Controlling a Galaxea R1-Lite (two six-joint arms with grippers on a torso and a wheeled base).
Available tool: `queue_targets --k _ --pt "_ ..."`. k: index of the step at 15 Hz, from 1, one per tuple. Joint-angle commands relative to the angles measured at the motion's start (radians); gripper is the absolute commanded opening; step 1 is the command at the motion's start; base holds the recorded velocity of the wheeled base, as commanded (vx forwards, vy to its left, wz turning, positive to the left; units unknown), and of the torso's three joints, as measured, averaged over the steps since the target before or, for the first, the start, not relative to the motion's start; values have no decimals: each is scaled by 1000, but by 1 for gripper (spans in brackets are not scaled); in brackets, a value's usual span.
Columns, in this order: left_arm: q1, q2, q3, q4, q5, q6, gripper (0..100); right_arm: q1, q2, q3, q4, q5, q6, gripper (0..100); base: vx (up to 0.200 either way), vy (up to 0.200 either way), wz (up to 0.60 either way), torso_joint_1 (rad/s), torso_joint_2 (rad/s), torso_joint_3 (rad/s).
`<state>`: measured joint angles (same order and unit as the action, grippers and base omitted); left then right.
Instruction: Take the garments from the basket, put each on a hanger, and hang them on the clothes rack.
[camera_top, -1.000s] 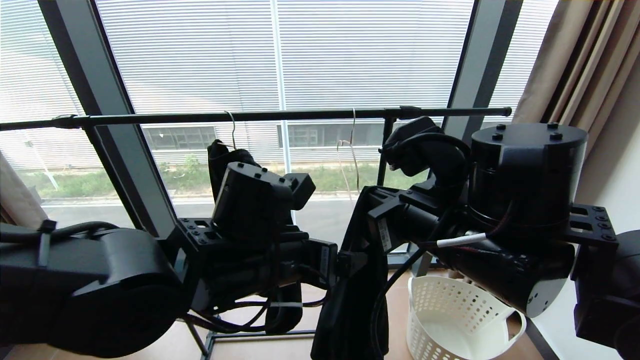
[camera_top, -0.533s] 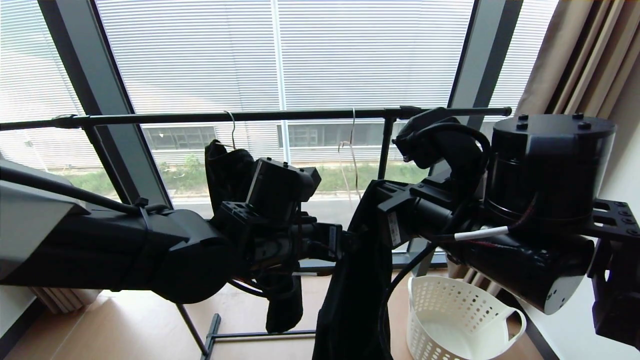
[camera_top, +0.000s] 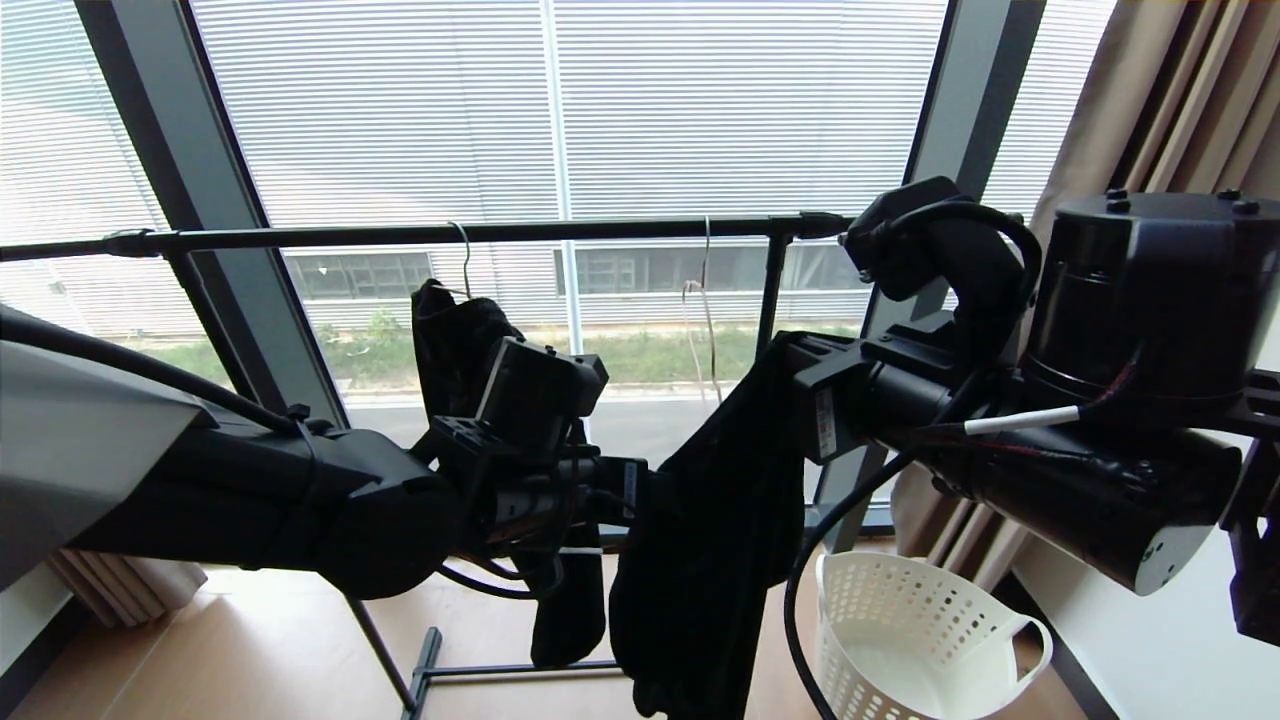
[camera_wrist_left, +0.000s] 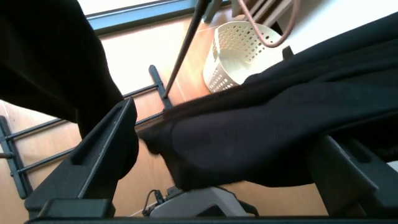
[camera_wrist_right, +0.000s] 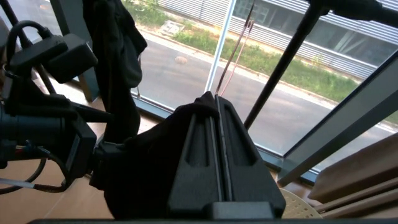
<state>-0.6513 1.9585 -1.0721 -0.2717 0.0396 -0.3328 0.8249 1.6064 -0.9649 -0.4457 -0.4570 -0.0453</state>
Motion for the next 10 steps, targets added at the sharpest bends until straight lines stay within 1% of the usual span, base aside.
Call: queue_targets --k 1,7,10 --pt "1 11 0 0 0 0 100 0 -6 0 -1 0 -1 0 0 0 0 0 0 0" --pt "2 68 0 0 0 1 100 -18 -31 0 -1 3 -1 0 0 0 0 0 0 0" --pt "-5 102 -20 -1 0 1 100 -16 -29 3 -1 4 -1 0 0 0 0 0 0 0"
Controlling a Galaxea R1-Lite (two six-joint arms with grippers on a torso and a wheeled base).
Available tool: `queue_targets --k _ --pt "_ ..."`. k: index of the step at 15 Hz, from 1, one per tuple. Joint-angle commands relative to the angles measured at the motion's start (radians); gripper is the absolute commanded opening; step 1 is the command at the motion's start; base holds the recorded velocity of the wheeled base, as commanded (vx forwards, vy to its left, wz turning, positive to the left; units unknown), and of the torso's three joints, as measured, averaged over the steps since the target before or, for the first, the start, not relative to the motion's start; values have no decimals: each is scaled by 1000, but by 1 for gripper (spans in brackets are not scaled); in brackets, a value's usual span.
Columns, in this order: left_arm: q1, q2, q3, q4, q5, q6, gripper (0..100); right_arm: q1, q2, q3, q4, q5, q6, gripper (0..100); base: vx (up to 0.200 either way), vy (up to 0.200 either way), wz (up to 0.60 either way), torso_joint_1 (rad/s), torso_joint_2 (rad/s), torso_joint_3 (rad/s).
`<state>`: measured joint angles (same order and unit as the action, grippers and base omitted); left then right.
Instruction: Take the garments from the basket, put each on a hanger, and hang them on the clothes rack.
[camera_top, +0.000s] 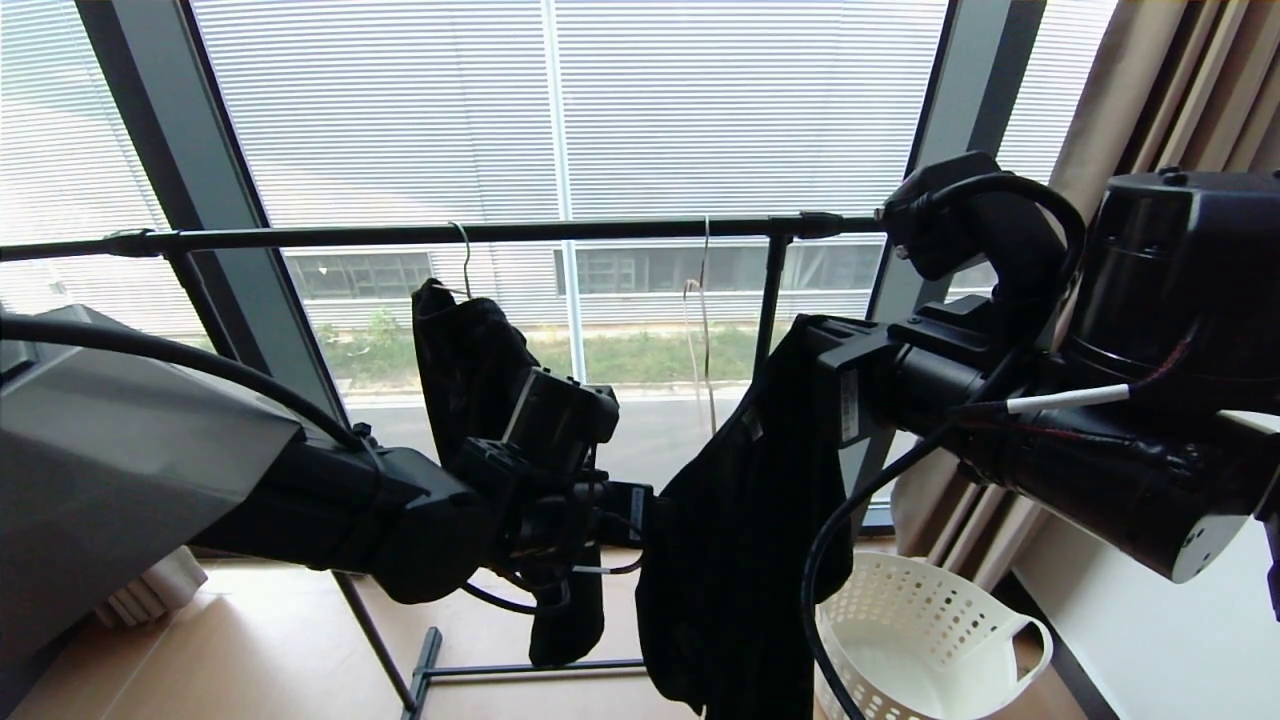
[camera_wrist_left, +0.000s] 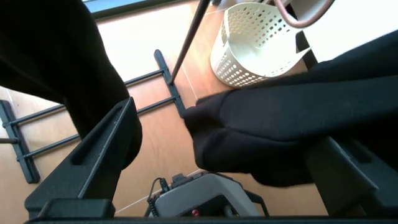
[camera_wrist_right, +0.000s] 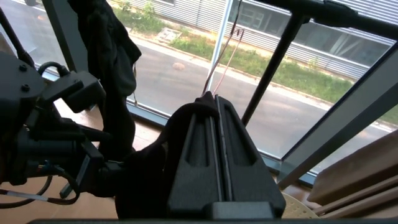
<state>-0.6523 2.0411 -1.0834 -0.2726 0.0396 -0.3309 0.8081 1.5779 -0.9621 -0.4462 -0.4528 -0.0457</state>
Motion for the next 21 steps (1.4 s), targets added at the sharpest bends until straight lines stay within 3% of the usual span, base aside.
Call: queue_targets --k 1,8,11,12,18,21 --pt "-7 21 -18 0 0 0 100 0 -1 6 0 0 0 0 0 0 0 0 0 0" --pt "-43 64 -27 1 0 1 100 -1 -18 5 0 2 0 0 0 0 0 0 0 0" --pt "-43 27 16 1 2 0 100 -64 -22 0 -2 5 -13 0 0 0 0 0 0 0" --pt "-43 -2 37 1 2 0 0 -90 -18 -3 -2 8 -16 0 0 0 0 0 0 0" --pt "-43 -125 137 1 8 1 0 -181 -6 -21 -2 46 -22 0 0 0 0 0 0 0" --pt "-36 -225 195 1 26 3 0 -225 36 -17 -3 48 -72 0 0 0 0 0 0 0"
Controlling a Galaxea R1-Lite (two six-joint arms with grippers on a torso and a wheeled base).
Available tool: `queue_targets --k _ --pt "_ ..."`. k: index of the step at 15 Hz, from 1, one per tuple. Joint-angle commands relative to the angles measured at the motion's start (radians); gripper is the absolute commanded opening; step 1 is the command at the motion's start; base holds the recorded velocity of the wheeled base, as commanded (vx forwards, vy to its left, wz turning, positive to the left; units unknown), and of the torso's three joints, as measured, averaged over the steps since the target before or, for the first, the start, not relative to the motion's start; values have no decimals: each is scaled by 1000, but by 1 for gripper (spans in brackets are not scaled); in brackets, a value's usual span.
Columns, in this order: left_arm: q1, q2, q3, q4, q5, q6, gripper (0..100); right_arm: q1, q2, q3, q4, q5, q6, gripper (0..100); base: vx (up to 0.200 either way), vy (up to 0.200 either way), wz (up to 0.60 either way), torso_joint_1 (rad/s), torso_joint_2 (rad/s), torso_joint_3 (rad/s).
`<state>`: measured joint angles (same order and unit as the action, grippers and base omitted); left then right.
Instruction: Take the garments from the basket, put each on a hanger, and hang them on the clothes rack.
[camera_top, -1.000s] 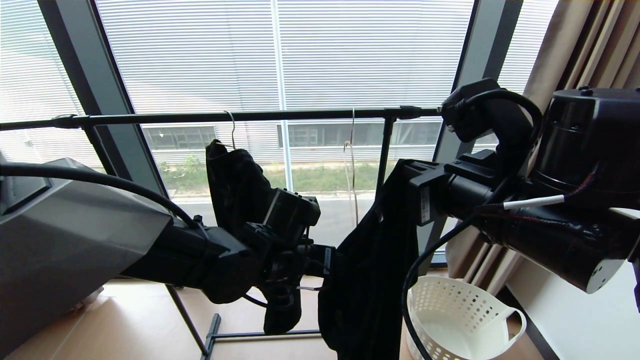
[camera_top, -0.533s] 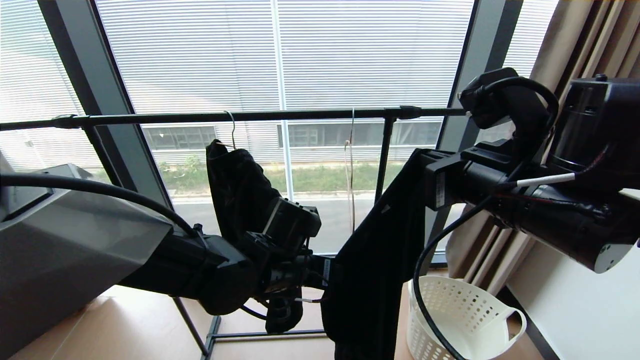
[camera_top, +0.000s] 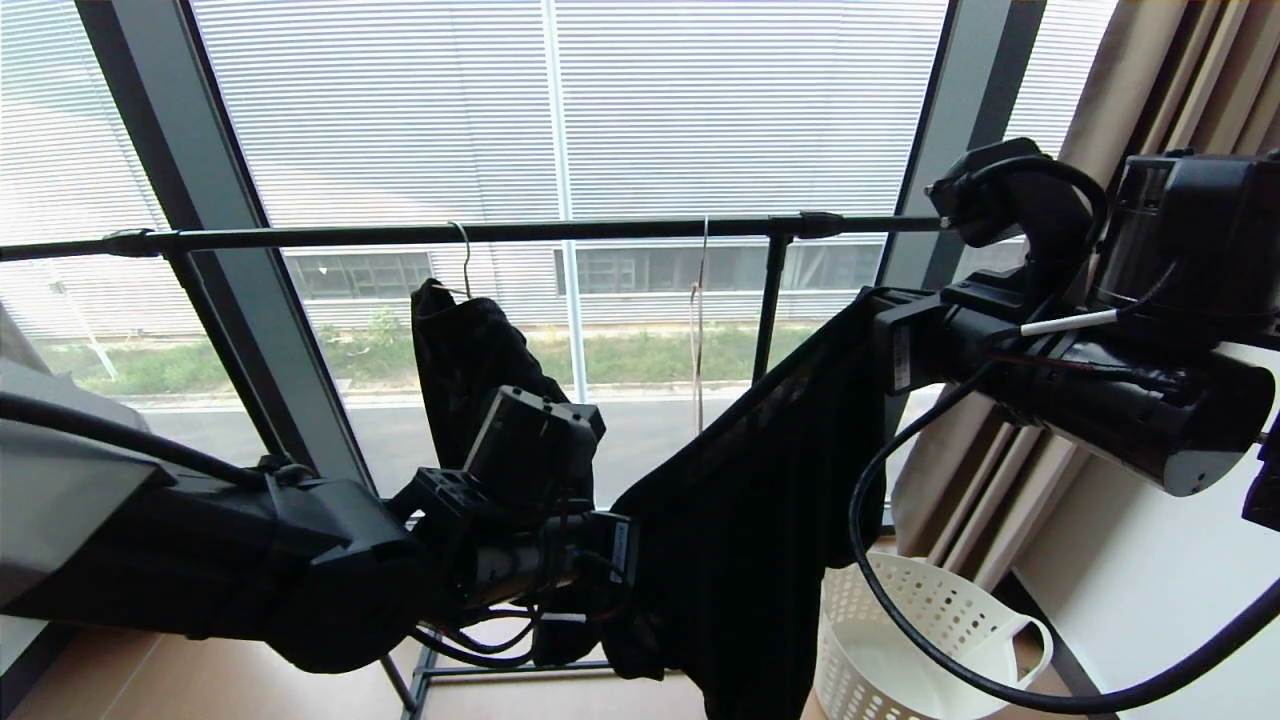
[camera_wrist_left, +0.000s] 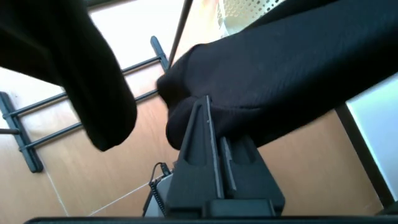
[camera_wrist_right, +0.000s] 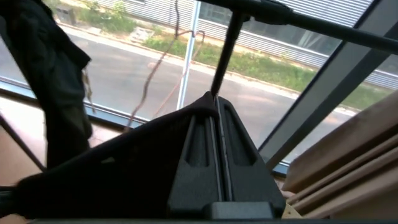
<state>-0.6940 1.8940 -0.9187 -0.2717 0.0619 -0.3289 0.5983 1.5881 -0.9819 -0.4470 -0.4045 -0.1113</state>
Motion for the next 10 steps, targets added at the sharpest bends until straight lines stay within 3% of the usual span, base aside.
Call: queue_targets --k 1,10 --pt "7 -96 37 0 4 1 0 -15 30 5 -1 -1 -15 0 0 0 0 0 0 0" --pt "54 -204 44 9 22 39 0 -25 47 147 -1 29 -225 0 0 0 0 0 0 0"
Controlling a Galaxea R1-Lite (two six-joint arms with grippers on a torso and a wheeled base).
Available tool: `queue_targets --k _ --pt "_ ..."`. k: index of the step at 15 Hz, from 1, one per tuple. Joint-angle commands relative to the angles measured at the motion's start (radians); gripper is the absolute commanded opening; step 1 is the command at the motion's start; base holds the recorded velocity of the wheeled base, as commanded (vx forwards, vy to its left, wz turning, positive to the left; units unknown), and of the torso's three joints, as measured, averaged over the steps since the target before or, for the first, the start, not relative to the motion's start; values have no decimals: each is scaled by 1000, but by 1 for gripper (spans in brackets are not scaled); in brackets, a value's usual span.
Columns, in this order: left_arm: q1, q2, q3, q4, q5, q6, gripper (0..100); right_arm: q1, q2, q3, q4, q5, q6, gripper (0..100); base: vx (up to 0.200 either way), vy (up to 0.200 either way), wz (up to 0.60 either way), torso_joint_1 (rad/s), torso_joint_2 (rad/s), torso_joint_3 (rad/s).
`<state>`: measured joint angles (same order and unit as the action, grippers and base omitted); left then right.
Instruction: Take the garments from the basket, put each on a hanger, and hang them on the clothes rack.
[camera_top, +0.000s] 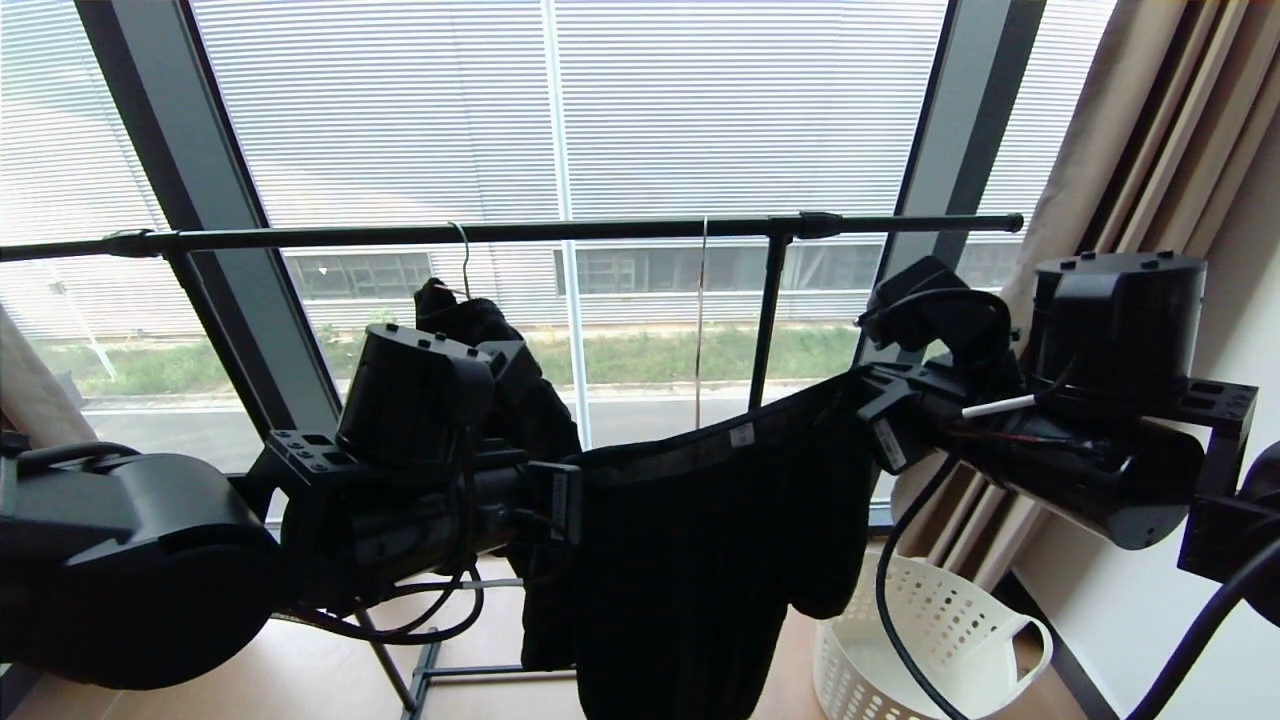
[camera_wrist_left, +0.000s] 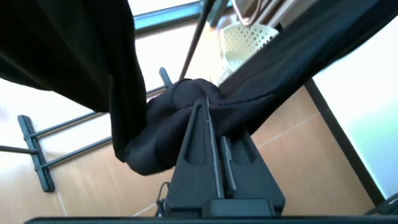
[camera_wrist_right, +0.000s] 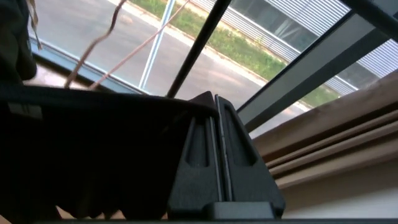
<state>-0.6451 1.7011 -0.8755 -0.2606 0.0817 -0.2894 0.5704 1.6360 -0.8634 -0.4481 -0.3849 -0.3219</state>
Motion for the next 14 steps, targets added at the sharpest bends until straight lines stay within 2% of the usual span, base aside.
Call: queue_targets --k 1,5,8,11,12,14 --pt "5 -9 1 -2 9 -1 0 3 -4 40 -1 27 -26 0 0 0 0 0 0 0" --pt "4 -8 -8 -3 10 -1 0 3 -18 55 -1 37 -26 0 0 0 0 0 0 0" --pt "7 2 -46 -3 9 -1 0 19 -76 119 0 37 -31 0 0 0 0 0 0 0" --pt "10 54 -125 -2 7 10 0 112 -173 225 2 31 -36 0 0 0 0 0 0 0" --pt "9 77 -158 0 6 16 0 170 -192 265 2 26 -36 0 0 0 0 0 0 0" --pt "9 103 -207 9 6 24 0 244 -199 294 2 9 -36 0 0 0 0 0 0 0"
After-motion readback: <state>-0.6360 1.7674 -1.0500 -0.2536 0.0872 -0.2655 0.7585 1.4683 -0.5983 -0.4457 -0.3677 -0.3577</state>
